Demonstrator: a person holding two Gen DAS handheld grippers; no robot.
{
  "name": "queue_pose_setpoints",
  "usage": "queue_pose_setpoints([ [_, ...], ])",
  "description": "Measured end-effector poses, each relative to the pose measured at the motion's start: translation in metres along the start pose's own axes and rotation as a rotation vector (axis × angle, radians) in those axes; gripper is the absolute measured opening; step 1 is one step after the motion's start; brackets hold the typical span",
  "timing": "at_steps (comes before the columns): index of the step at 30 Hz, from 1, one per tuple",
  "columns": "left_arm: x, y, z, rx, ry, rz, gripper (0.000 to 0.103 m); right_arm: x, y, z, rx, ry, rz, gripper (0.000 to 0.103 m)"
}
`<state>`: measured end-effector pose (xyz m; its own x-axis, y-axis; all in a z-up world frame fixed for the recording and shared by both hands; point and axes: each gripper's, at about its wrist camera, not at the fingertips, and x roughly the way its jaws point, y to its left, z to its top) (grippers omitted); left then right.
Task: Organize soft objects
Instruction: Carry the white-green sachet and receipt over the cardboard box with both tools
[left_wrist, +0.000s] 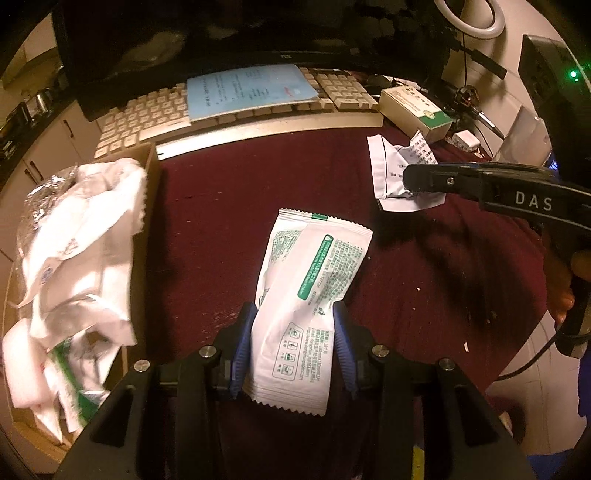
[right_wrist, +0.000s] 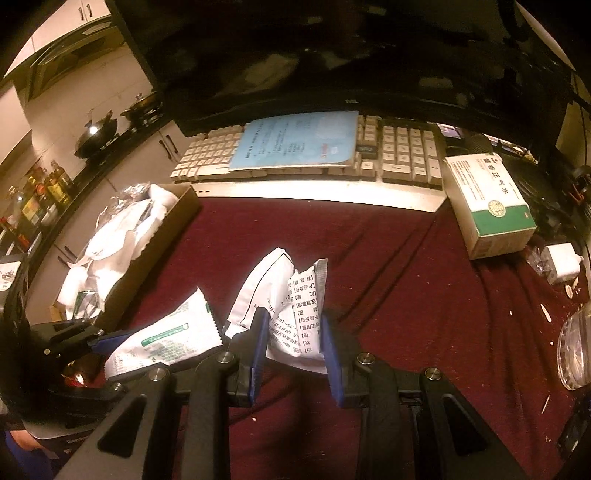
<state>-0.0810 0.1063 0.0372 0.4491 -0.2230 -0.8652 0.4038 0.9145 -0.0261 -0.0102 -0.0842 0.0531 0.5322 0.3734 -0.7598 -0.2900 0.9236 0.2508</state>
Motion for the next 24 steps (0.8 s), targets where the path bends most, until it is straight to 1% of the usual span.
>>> queue_pose_setpoints([
  [9,-0.022,0.013,-0.001,-0.010,-0.010,0.032,0.040,-0.003,0.020,0.004,-0.034,-0.004,0.023,0.030],
  [17,-0.052,0.031,0.002,-0.034,-0.043,0.058,0.040,-0.003,0.037,0.009,-0.065,-0.005,0.049,0.030],
  [24,-0.077,0.060,0.001,-0.089,-0.063,0.093,0.040,0.000,0.057,0.013,-0.096,-0.001,0.081,0.030],
])
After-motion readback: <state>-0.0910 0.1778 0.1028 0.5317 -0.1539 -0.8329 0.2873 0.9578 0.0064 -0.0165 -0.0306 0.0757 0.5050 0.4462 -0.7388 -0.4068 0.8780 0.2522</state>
